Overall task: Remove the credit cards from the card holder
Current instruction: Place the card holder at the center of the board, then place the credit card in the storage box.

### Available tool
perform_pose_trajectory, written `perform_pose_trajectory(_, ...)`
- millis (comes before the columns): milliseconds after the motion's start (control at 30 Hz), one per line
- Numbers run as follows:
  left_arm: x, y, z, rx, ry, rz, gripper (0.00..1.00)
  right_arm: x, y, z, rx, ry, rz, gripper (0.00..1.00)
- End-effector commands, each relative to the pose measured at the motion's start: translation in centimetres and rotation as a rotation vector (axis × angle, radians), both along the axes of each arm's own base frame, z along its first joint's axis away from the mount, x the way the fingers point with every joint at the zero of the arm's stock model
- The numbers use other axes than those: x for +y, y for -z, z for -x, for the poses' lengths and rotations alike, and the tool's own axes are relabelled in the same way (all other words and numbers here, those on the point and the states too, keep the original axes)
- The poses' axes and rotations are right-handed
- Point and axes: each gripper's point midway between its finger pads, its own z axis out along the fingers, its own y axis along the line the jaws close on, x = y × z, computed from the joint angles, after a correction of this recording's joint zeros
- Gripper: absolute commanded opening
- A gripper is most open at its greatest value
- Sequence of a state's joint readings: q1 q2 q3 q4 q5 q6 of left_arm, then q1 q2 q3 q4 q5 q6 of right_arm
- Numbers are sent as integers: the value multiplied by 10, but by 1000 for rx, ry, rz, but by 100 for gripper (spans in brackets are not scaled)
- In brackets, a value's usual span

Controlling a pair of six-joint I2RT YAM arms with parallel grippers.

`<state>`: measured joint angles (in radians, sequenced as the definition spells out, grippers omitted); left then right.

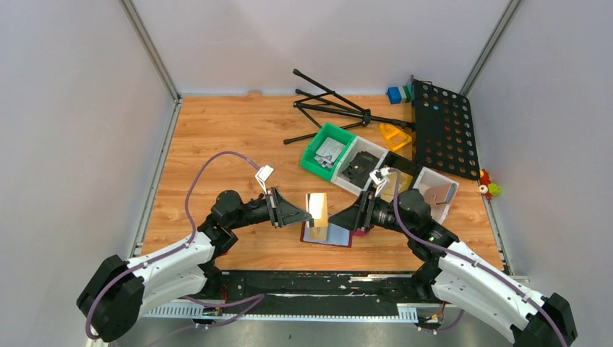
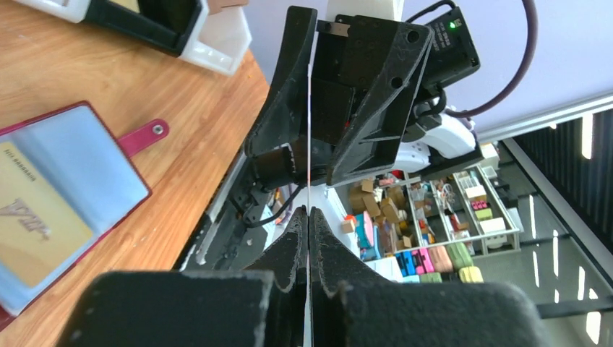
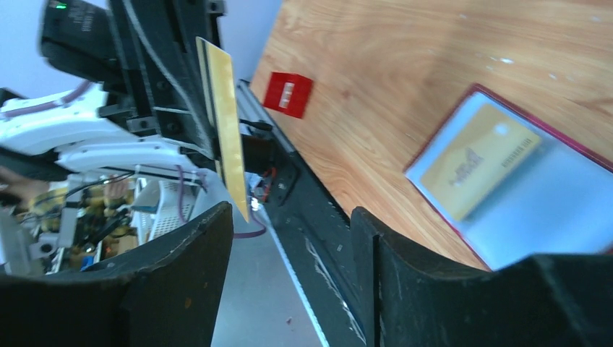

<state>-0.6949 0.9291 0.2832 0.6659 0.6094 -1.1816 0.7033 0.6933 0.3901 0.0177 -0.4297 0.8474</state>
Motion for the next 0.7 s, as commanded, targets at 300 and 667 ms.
perform_pose_trajectory(300, -9, -29, 15, -66, 71, 128, 1, 19, -61, 12, -101, -127, -260, 42)
perform_pose_trajectory(667, -15, 1, 7, -42, 45, -17, 32, 7, -34, -8, -29, 20, -110, 0)
